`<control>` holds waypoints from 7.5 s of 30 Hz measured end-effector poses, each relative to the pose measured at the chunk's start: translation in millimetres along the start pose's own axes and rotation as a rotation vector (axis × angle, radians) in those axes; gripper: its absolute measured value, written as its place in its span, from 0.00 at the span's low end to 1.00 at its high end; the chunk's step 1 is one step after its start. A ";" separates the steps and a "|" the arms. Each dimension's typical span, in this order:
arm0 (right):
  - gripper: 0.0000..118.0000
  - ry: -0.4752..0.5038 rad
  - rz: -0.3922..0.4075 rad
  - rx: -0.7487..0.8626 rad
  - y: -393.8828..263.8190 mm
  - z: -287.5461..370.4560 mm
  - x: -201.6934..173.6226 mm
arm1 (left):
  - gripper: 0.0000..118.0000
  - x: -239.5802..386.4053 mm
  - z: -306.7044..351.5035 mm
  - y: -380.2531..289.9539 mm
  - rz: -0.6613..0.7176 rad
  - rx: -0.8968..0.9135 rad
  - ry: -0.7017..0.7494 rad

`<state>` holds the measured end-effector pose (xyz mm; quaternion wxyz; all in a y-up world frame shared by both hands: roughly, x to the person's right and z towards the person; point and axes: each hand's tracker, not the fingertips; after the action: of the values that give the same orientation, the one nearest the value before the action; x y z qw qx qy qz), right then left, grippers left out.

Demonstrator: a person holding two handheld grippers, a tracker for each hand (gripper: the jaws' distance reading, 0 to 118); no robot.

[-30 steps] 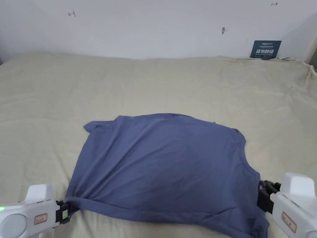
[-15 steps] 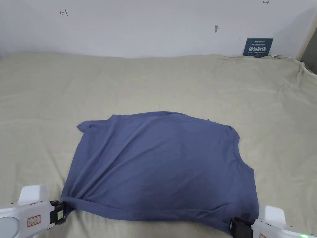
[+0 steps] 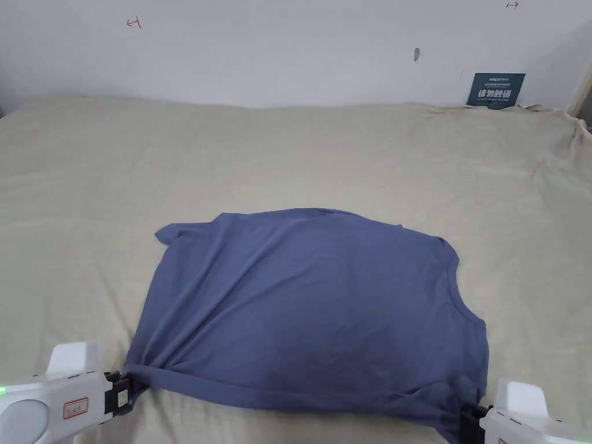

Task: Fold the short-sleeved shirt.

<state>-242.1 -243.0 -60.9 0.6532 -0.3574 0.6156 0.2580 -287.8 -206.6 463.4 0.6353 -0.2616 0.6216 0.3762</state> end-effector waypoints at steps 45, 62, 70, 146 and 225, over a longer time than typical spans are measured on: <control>0.09 -0.065 0.050 -0.048 176.3 -153.5 -15.7 | 0.03 31.8 -161.1 147.6 -0.166 -0.060 0.146; 0.87 0.040 -0.035 0.361 198.0 -11.3 -5.9 | 0.98 49.6 -53.9 161.9 -0.114 0.244 0.120; 0.90 0.040 0.034 0.543 180.4 66.9 -24.5 | 0.97 57.2 3.9 147.1 -0.055 0.398 0.010; 0.11 0.011 -0.110 0.084 136.5 -69.1 20.0 | 0.06 14.3 -85.1 113.9 -0.058 -0.026 0.022; 0.90 0.022 -0.020 0.350 112.8 75.8 16.9 | 0.95 25.6 34.9 74.1 -0.114 0.230 0.133</control>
<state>-281.0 -116.4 -95.4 0.7012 -0.2472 0.6547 0.1362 -328.0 -131.8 451.3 0.6388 -0.2463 0.6855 0.2477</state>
